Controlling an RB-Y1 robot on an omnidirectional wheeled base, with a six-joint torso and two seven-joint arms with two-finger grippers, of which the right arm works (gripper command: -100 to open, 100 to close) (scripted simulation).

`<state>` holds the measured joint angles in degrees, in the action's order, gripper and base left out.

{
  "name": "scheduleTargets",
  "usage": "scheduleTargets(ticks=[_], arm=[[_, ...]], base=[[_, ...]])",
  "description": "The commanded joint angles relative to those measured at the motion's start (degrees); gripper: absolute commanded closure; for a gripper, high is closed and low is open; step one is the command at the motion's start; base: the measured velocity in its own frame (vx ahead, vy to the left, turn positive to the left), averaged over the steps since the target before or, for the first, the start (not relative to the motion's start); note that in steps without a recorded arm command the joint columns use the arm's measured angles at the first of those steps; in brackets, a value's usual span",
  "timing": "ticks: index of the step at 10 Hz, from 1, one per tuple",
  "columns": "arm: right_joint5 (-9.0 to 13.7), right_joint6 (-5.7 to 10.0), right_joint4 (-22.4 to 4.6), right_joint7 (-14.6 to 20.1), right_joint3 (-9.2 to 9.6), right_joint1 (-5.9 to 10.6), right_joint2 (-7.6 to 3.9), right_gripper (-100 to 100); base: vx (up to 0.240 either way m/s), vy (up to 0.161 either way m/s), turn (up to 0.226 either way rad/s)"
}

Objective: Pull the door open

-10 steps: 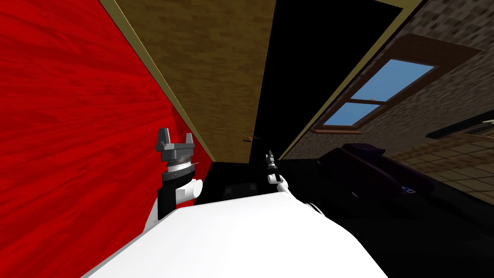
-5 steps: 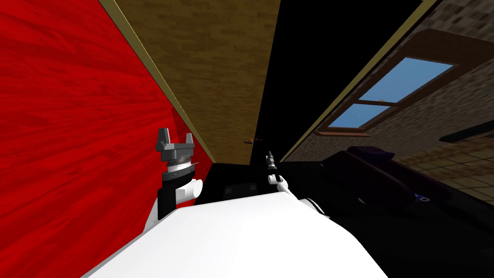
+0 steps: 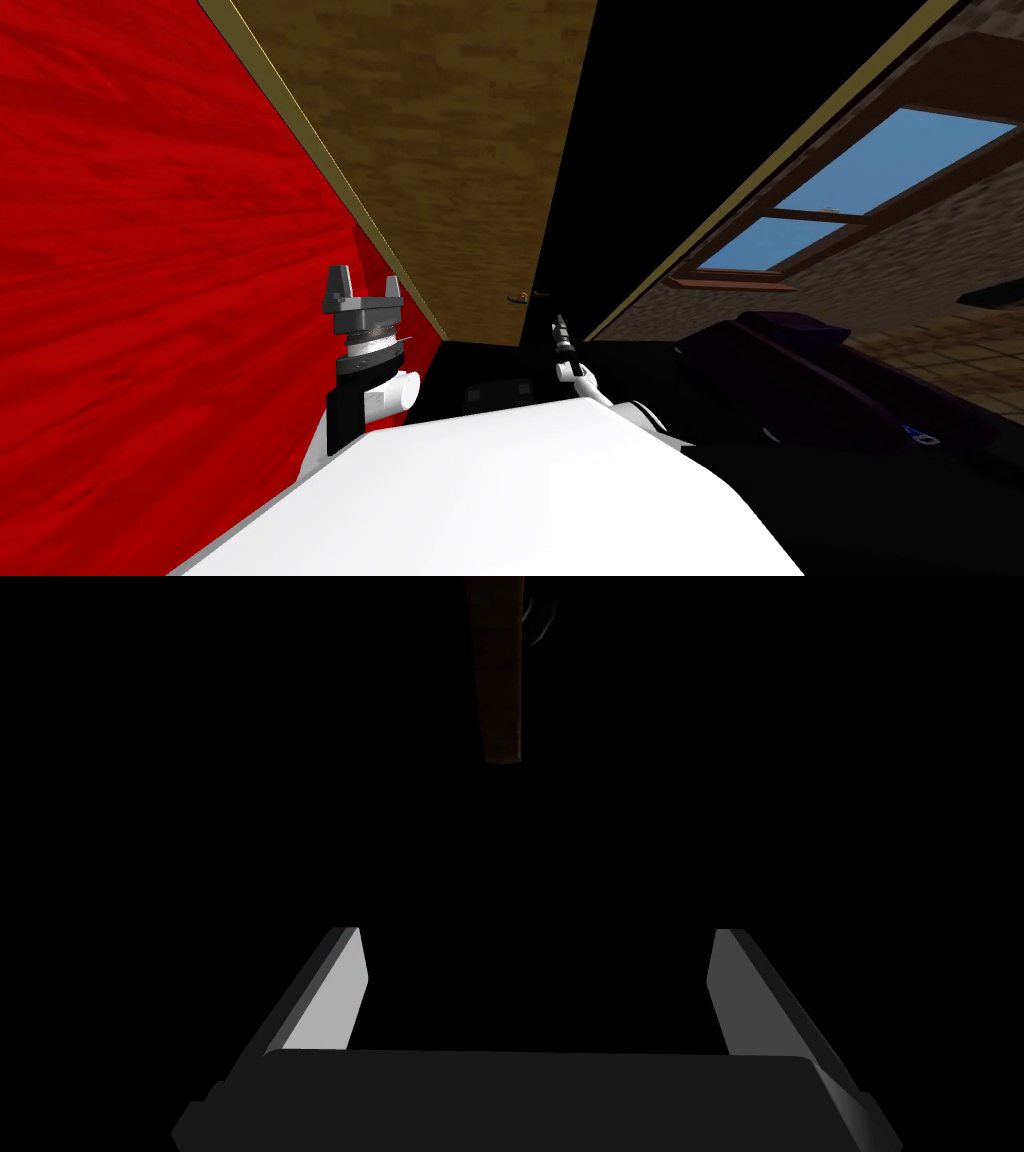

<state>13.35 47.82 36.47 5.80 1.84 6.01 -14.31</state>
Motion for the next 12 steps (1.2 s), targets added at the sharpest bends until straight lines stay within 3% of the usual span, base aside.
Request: scheduleTargets(ticks=[1, 5, 6, 7, 8, 10, 11, 12], arm=[[0.21, 0.65, -2.34, 0.13, 0.20, 1.14, -0.15, -100], [0.57, 1.96, -6.92, 0.44, 0.88, 3.65, -0.27, -100], [0.51, 1.82, -6.40, 0.43, 0.74, 3.29, -0.30, -100], [1.20, 2.02, -7.35, 0.73, -0.43, 2.20, -1.89, -100], [1.51, 2.08, -7.71, 0.89, -0.98, 1.70, -2.62, -100], [1.68, 2.11, -7.91, 0.97, -1.28, 1.43, -3.01, -100], [2.21, 2.22, -8.52, 1.26, -2.24, 0.59, -4.24, -100], [2.21, 2.22, -7.44, 1.26, -2.24, 0.59, -4.24, -100]], base=[[0.109, 0.006, 0.039], [0.102, 0.016, 0.053], [0.063, 0.011, 0.018], [-0.004, -0.005, -0.048], [-0.008, -0.007, -0.020], [-0.003, -0.003, 0.005], [0.034, 0.019, 0.025], [0.033, 0.018, 0.002]])
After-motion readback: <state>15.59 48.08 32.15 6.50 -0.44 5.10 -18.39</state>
